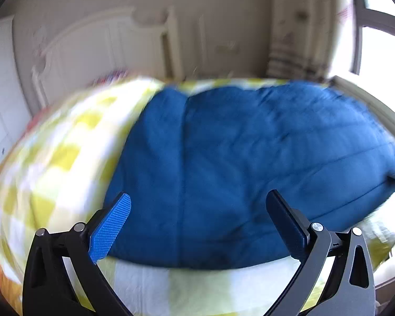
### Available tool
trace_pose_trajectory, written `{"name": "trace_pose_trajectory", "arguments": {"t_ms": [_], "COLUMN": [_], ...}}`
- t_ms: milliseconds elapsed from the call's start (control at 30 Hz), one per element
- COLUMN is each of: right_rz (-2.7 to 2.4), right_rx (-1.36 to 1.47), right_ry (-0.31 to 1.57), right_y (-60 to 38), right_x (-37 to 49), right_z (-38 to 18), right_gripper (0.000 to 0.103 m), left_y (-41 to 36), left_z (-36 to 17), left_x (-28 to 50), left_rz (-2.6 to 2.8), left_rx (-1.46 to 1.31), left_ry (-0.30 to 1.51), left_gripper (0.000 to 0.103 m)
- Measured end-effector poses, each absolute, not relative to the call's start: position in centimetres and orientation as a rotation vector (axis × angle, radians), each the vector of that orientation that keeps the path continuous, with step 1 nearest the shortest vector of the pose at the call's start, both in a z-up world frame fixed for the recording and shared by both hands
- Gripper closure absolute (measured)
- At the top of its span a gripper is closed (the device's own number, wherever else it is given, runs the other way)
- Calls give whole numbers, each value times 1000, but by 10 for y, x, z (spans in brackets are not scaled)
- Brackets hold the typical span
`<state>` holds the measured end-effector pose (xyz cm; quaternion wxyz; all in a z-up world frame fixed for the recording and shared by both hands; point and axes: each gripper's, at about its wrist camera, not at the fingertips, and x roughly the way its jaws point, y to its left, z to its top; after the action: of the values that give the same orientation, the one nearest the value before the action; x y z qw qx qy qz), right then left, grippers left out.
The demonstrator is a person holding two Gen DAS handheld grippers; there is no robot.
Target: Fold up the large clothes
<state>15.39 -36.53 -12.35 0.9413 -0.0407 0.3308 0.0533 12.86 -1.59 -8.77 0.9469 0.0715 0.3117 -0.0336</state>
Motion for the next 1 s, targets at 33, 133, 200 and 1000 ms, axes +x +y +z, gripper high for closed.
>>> {"name": "trace_pose_trajectory", "arguments": {"t_ms": [33,133,200,1000], "right_rz": [92,121,152,71], "right_rx": [-75,-45,12,758], "right_ry": [634,680,728,706], "right_y": [-364,-369,-381,-452], "right_x": [150,155,157,200], "right_z": [-127,-124,-113,-143], "right_gripper": [2,2,2,2], "left_y": [-26,-50,-68,-68], "left_z": [-79,-72,-81,-120], "left_x": [128,136,155,192], "left_rz": [-92,-137,-151,-218], "left_rx": [174,230,268,211], "left_ry": [614,616,658,792], "left_gripper": [4,4,4,4]}}
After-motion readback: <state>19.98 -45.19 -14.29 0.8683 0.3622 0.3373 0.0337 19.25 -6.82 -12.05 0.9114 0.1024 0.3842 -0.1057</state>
